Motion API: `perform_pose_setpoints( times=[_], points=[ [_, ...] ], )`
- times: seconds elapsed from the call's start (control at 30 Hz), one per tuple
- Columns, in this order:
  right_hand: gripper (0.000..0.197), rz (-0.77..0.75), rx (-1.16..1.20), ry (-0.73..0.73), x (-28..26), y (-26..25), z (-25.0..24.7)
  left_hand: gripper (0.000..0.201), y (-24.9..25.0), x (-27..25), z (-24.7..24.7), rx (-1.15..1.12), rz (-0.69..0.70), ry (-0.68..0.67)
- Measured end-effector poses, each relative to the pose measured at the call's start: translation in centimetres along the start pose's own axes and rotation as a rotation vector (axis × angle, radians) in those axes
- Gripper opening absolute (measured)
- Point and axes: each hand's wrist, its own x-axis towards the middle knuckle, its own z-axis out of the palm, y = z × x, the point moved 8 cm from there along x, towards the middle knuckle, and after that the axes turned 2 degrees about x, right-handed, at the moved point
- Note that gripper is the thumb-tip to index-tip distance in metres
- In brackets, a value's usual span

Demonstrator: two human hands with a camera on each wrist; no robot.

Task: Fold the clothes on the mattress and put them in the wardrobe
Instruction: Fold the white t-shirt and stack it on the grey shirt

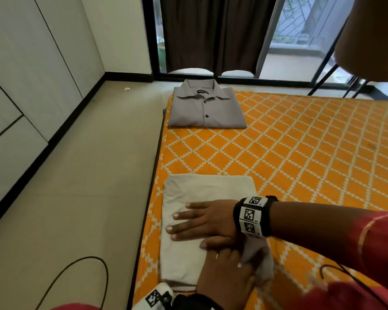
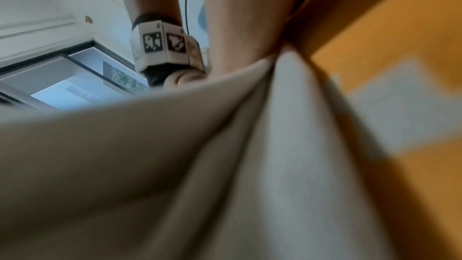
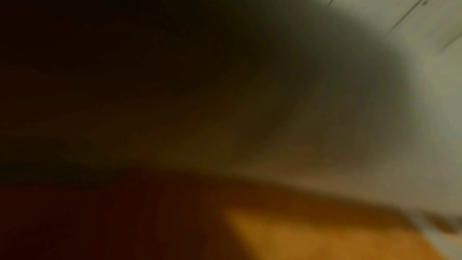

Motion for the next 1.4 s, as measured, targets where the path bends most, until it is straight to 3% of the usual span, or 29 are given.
perform_pose_setpoints(
  times=[0.1, 0.17, 0.3, 0.43, 0.5, 0.57, 0.63, 0.7, 0.8, 0.93, 1.0, 1.1, 1.2, 1.27, 1.33, 1.4],
  points=[
    [0.060, -0.028, -0.047, 0.006, 1.2, 1.6, 0.2, 0.050, -0.1, 0.4, -1.0, -0.023, 0.049, 0.108],
    [0.061, 0.015, -0.085, 0.003, 2.4, 3.3, 0.2, 0.047, 0.0, 0.5, -0.6, 0.021, 0.092, 0.081],
    [0.072, 0.156, -0.095, 0.029, 3.9, 6.2, -0.7, 0.053, -0.6, 0.5, 1.0, -0.015, 0.018, 0.018],
    [0.081, 0.392, -0.187, 0.017, 3.5, 8.0, -1.3, 0.056, -0.3, 0.2, -0.4, -0.071, -0.002, 0.129],
    [0.081, 0.501, -0.241, 0.054, 2.6, 8.4, -2.5, 0.059, -0.9, 0.0, -2.5, -0.117, -0.119, 0.209],
    [0.075, 0.528, -0.262, 0.101, 1.4, 8.0, -3.7, 0.060, -3.6, -1.3, -4.2, -0.194, -0.380, 0.231],
    [0.067, 0.505, -0.243, 0.144, -0.2, 7.0, -4.0, 0.083, -7.0, -3.0, -4.2, -0.133, -0.638, 0.112],
    [0.064, 0.493, -0.155, 0.169, -1.4, 5.8, -3.1, 0.110, -9.4, -4.5, -2.1, -0.158, -0.760, -0.095],
    [0.067, 0.490, -0.007, 0.052, -2.8, 4.0, 0.4, 0.118, -10.0, -5.0, -1.5, -0.235, -0.774, -0.149],
    [0.073, 0.607, 0.026, -0.033, -4.3, 5.4, 1.8, 0.126, -9.8, -4.8, -1.3, -0.273, -0.748, -0.177],
    [0.077, 0.755, 0.022, -0.046, -5.5, 7.2, 1.8, 0.127, -10.0, -4.8, -1.3, -0.272, -0.735, -0.167],
    [0.083, 1.129, 0.035, -0.029, -9.1, 9.4, 0.8, 0.126, -9.8, -5.0, -1.5, -0.278, -0.714, -0.169],
    [0.079, 1.414, 0.078, 0.099, -13.1, 8.8, -1.1, 0.125, -9.7, -5.2, -1.9, -0.261, -0.701, -0.159],
    [0.077, 1.515, 0.182, 0.313, -15.2, 7.4, -3.1, 0.125, -9.7, -5.3, -2.0, -0.253, -0.704, -0.141],
    [0.077, 1.626, 0.395, 0.585, -16.9, 6.0, -4.0, 0.123, -9.5, -5.4, -3.0, -0.238, -0.709, -0.079],
    [0.075, 1.762, 0.763, 0.801, -18.0, 4.8, -2.2, 0.121, -8.7, -5.2, -4.7, -0.174, -0.693, 0.042]
  ],
)
